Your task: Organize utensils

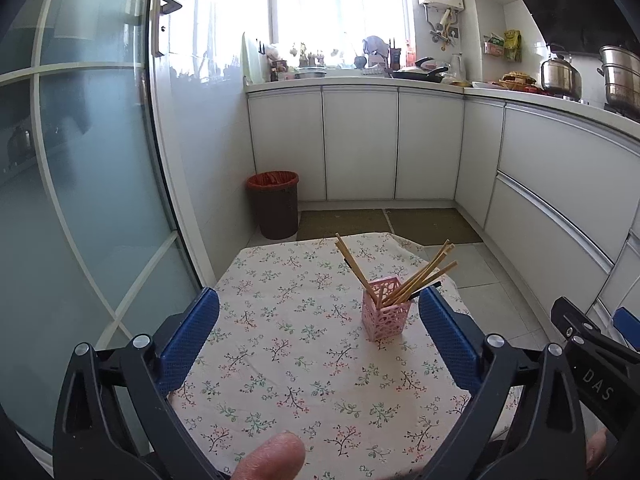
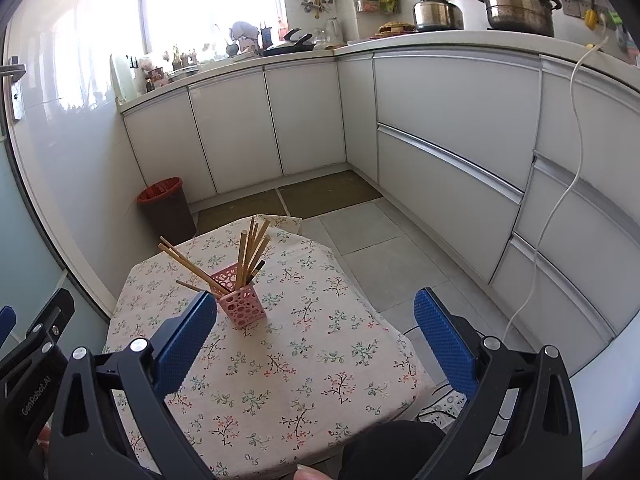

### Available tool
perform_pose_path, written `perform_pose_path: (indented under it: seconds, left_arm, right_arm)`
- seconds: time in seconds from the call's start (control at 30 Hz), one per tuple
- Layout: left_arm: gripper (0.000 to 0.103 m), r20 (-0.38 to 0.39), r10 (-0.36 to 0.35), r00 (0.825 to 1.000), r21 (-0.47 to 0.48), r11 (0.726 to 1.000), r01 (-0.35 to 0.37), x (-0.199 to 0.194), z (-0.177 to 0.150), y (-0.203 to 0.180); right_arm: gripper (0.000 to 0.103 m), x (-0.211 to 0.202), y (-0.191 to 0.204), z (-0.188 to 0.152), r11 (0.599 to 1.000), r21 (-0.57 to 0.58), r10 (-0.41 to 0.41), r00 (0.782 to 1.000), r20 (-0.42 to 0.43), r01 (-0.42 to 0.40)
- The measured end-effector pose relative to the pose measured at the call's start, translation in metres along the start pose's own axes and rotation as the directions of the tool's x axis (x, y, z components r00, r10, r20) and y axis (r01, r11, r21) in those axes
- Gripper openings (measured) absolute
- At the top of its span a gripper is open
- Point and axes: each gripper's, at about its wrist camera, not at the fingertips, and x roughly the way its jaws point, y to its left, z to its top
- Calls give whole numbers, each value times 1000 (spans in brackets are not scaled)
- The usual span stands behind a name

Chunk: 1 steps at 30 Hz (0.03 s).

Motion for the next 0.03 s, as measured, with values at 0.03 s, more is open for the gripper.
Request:
perform_pose_path:
  seconds: [0.03]
  left_arm:
    - [96, -2, -4, 1000, 0, 1000, 4, 0, 0, 0]
  right_arm:
    - [96, 0, 0, 0, 1000, -1, -2, 1000, 0, 2]
